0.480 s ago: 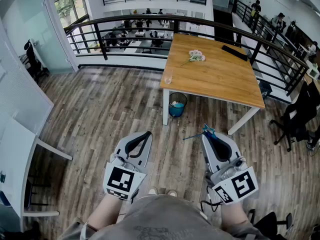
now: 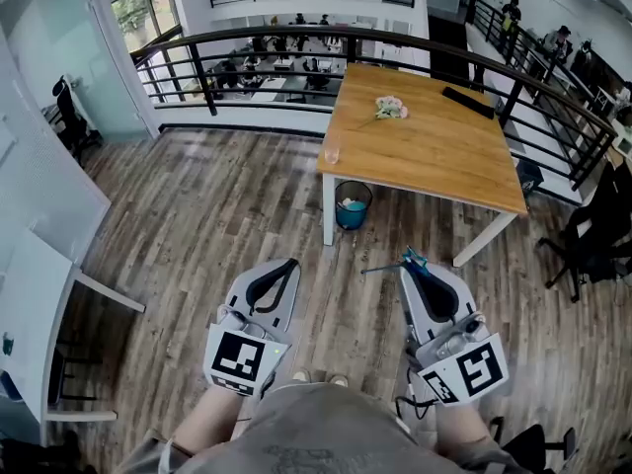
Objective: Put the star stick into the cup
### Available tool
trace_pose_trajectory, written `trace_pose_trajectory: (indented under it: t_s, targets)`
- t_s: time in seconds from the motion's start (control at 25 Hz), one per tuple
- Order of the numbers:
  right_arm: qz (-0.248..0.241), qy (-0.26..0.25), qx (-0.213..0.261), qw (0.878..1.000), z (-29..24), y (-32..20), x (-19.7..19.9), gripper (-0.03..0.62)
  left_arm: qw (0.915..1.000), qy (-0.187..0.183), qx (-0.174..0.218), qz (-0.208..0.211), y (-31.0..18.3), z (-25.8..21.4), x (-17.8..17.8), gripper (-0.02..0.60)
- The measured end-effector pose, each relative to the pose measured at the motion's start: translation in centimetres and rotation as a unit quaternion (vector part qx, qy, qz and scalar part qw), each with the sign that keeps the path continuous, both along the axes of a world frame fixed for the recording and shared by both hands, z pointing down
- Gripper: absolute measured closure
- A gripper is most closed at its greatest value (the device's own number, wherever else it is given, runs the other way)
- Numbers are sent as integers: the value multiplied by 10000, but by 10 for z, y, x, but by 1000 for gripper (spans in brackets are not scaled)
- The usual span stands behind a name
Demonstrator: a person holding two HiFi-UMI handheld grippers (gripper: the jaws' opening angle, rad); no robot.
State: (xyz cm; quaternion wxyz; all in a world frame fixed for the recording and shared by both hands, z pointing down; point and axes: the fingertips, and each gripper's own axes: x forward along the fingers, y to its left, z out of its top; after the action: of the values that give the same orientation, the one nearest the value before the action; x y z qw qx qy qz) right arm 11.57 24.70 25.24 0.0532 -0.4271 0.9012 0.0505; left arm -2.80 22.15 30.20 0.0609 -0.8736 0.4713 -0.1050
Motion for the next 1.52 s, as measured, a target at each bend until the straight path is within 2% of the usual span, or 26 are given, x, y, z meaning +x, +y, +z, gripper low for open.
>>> trace_pose_trajectory:
  t_s: [0.4,0.8,1.0,1.08,1.16,1.32,1.52]
  targets:
    - [-61,-46,-95,9999,12,-9,16,553,9998,83,23,-192,-4,7,8,566]
    - [-175,117,-254,9995,45,-56,3,553,9995,92,13,-303,-43,30,-4,566]
    - [-159,203,-388,9989,56,-105,-7,553,9994,163,-47,-302,-89,37,-15,566]
    - [-144,246,-429,9987,59,-129,-13,553,9996,79,-69,-280,-113,40,-22,566]
    - [-118,282,-476,9984,61,-157,-19,553,9997,13,-87,-249,-141,42,-29,566]
    - [-53,343,-640,9973,65,-214,-32,553,9994,143,-219,-227,-200,44,-42,566]
    - [-31,267,-820,9963,62,-291,-53,553,9993,34,-340,-123,-277,47,-66,566]
